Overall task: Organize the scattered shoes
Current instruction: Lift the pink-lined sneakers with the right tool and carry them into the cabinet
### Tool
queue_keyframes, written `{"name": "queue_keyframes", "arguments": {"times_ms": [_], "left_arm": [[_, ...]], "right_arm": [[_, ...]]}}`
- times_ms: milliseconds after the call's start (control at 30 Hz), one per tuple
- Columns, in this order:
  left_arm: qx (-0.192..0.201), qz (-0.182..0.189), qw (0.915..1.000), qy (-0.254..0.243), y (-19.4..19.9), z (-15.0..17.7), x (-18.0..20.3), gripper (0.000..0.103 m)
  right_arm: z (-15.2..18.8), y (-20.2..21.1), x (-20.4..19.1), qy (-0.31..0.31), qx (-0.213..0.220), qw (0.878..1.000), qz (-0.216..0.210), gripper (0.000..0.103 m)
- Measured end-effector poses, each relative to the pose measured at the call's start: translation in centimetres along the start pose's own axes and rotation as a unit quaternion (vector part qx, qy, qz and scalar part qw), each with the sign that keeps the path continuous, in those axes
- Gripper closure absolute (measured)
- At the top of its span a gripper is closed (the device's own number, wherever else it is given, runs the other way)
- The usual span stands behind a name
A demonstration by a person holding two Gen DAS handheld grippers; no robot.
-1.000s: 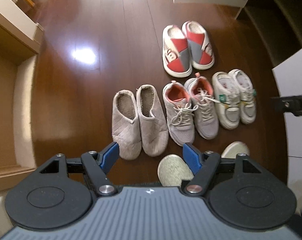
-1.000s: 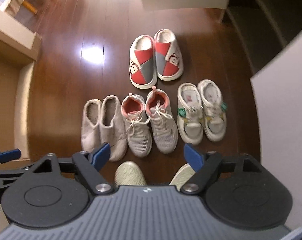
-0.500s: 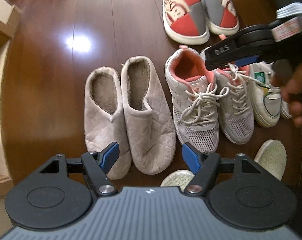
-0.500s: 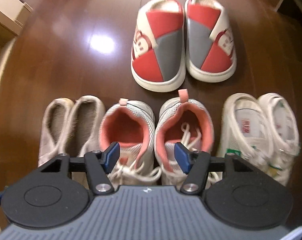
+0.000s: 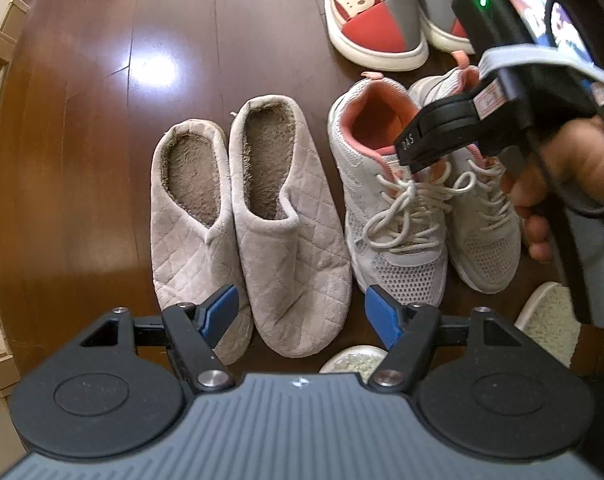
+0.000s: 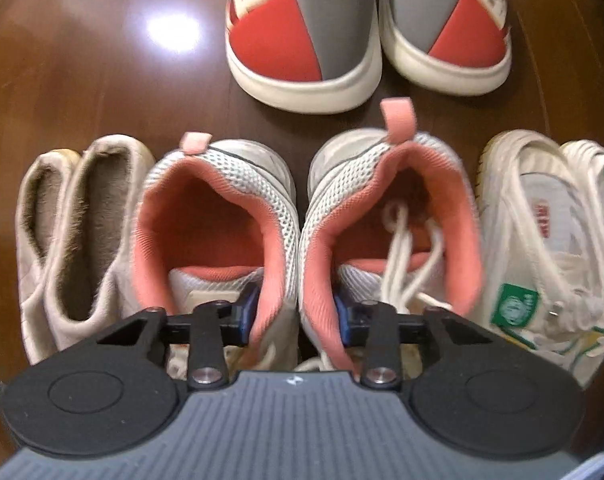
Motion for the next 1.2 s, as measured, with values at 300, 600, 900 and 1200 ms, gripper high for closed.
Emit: {"name": "queue_keyframes", "arguments": {"times_ms": [300, 600, 900, 1200], "left_arm": [[-0.005, -0.018, 0.9995, -0.024, 2.4, 0.7, -0.3, 0.031], [0.025, -0.027, 0.9976, -0.058, 11.1, -1.7, 0.9, 0.031], [0.101, -0.019, 0.9925, -0.066, 23.7, -7.5, 3.6, 0.03], [0.165, 0.02, 0.9775, -0.13, 30.0, -11.8, 7.1, 0.03]], "right_arm": [[0.7, 4.9, 2.5, -0.121, 0.058, 0.988, -0.078, 0.081], [-1.7, 17.2, 5.5, -0.281, 0.133, 0.941, -0.136, 0.081], [-3.7, 36.9, 10.6, -0.394, 0.249, 0.873, -0.144, 0.081], [-4.5, 48.4, 13.2, -0.46, 0.338, 0.808, -0.145, 0.081]]}}
Point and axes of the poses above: each gripper's, at about its wrist camera, not at the fingertips, and y roughly against the way its jaws point, x to its right, z to its underside, the point moved 8 cm from there along -y, roughly the way its jaws point, and after that the axes turned 12 degrees about -z, right-handed, at the moved point
